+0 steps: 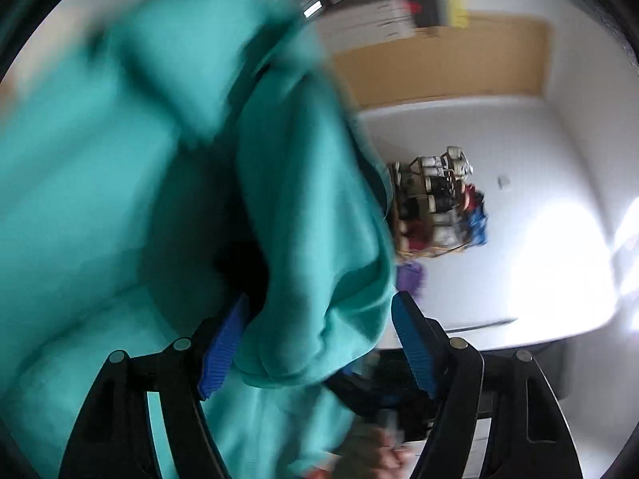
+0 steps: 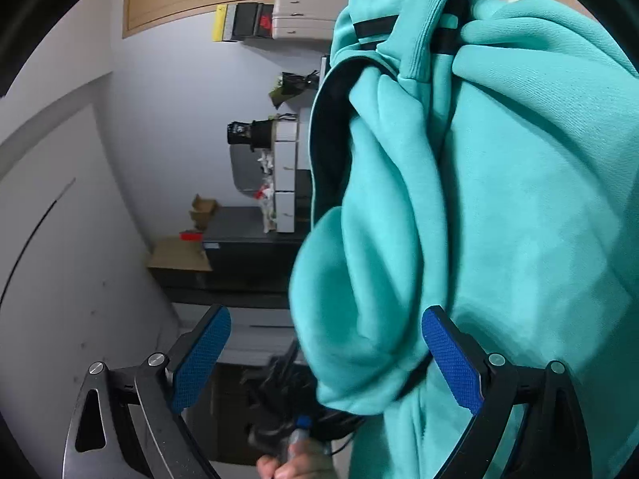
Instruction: Fold large clothes
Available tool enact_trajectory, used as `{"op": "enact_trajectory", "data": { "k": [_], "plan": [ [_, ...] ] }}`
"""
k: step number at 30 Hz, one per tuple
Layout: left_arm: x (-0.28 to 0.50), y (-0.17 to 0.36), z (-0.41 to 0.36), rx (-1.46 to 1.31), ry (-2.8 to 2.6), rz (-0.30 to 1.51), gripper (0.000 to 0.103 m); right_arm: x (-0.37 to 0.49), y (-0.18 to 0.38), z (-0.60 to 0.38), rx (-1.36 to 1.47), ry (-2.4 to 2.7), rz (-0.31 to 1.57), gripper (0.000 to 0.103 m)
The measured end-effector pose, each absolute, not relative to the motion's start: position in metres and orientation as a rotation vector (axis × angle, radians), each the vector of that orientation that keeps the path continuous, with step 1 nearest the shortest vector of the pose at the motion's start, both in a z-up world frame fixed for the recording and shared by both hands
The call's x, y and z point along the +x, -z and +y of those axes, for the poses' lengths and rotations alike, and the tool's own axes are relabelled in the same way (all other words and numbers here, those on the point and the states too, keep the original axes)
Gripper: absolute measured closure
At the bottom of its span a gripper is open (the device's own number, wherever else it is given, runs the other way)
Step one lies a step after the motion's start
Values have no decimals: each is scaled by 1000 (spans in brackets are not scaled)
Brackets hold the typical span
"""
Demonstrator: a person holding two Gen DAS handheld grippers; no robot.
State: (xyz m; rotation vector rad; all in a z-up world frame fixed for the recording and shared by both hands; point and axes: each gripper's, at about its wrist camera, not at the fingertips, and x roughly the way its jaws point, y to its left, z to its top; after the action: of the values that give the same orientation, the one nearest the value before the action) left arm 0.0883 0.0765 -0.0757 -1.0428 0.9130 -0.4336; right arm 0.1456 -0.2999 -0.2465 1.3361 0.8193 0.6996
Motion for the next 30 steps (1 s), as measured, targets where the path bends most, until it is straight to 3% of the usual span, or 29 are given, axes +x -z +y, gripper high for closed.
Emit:
{"op": "enact_trajectory", "data": {
  "k": [4,9,12,14,17,19,22,24,25,28,29,30],
  "plan": [
    [84,21,54,-713,456,815,20,137,229,-297,1243,-676,779,5],
    [98,31,10,-532,571,858,20,137,222,-297,1204,-677,765,5],
    [129,92,0,-503,512,1065,21,139,219,-300,1195,-678,756,5],
    [135,114,9,-574,506,1106,21,140,214,-302,1171,-683,741,5],
    [137,107,21,-630,547,1121,21,143,204,-300,1117,-684,732,5],
    [126,90,47,-751,580,1037,21,146,194,-296,1054,-662,743,5],
    [104,63,74,-743,620,916,20,152,158,-269,747,-556,780,9],
    [92,54,100,-712,567,837,20,156,138,-242,511,-511,790,19],
    [88,53,114,-701,533,831,20,160,133,-226,402,-489,802,19],
    [82,64,141,-738,499,859,20,180,152,-183,251,-480,934,25],
    [86,66,136,-745,485,872,20,187,168,-166,188,-462,1003,36],
    [85,72,138,-756,462,893,20,192,179,-155,113,-425,1045,64]
  ]
}}
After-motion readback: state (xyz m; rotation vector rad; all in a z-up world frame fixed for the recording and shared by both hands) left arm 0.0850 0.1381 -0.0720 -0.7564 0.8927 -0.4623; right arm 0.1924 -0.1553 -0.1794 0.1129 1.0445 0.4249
